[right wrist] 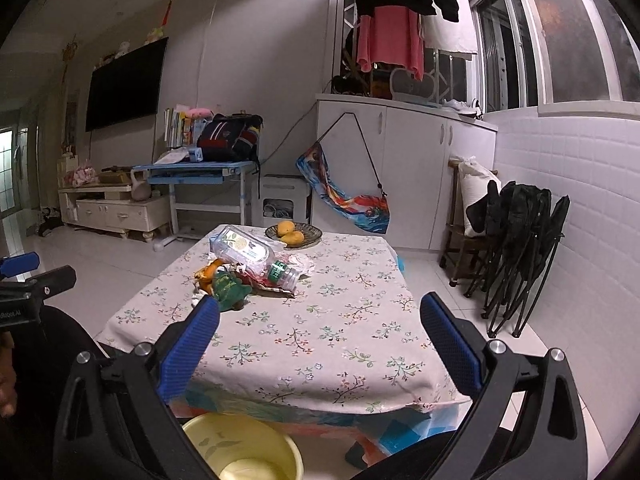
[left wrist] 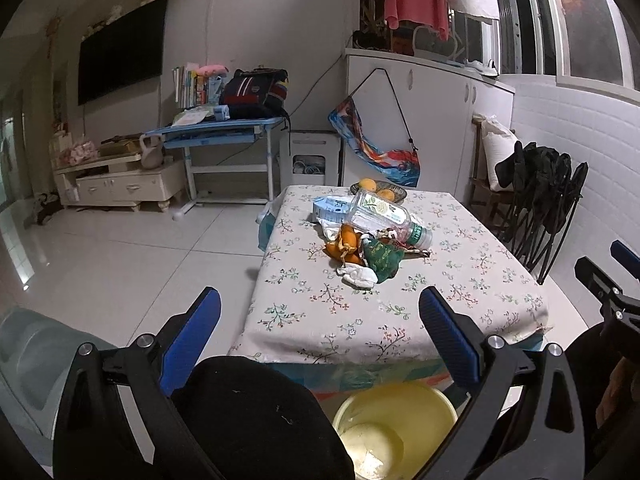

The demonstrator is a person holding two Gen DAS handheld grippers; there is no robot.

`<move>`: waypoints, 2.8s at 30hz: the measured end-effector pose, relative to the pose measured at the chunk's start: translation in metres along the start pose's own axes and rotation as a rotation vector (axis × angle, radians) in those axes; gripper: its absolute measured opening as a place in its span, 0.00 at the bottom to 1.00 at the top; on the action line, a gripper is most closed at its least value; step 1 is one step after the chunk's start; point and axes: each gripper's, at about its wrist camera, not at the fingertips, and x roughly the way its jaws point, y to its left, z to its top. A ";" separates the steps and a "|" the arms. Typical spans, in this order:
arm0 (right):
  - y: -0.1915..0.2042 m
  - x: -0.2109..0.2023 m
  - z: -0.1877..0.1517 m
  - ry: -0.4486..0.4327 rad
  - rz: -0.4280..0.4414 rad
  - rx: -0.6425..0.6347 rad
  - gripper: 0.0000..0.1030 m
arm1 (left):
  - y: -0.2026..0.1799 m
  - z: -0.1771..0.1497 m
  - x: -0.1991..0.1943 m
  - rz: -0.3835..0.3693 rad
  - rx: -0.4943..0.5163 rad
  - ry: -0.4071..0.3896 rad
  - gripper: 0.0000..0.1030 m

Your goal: Collect trash

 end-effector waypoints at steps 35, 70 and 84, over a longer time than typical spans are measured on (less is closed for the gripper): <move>-0.001 0.002 0.004 0.034 -0.004 -0.019 0.93 | -0.004 0.003 0.006 0.007 0.010 -0.011 0.93; -0.002 0.077 0.025 0.187 0.189 -0.013 0.93 | 0.015 0.013 0.067 -0.066 -0.058 0.147 0.86; -0.020 0.150 0.041 0.331 0.255 0.039 0.93 | -0.025 0.020 0.211 -0.116 -0.058 0.367 0.76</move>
